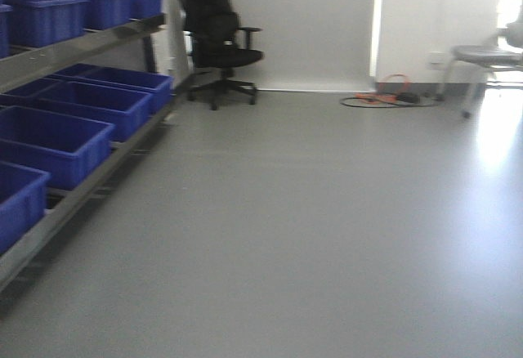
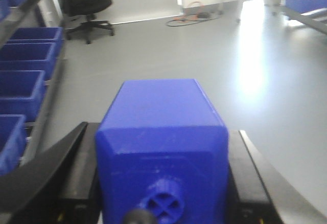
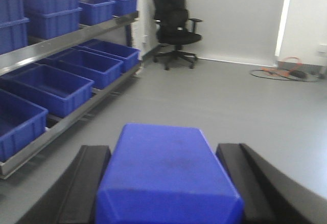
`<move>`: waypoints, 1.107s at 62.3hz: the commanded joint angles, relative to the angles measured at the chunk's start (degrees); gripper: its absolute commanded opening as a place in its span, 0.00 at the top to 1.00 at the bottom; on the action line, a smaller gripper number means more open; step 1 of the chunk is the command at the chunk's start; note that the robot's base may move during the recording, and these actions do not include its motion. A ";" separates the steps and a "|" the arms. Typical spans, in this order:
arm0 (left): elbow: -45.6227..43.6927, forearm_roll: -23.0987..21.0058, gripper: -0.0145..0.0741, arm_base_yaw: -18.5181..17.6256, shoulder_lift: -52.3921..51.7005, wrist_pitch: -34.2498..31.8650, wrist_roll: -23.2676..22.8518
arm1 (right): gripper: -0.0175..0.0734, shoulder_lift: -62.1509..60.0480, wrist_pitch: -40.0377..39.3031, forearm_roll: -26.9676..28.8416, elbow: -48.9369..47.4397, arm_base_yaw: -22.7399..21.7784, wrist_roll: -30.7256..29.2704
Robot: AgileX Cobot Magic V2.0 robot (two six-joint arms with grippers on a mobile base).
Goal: Pick and sort blue part to right shelf
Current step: 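Drive the base to the rack of blue bins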
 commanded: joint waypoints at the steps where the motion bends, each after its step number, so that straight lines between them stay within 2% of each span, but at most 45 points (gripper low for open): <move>1: -1.52 0.41 0.47 -0.27 1.01 -5.21 0.07 | 0.64 0.97 -5.15 -1.47 -1.46 -0.10 -0.35; 69: -1.52 0.41 0.47 -0.27 1.01 -5.21 0.07 | 0.64 0.97 -5.09 -1.47 -1.46 -0.10 -0.35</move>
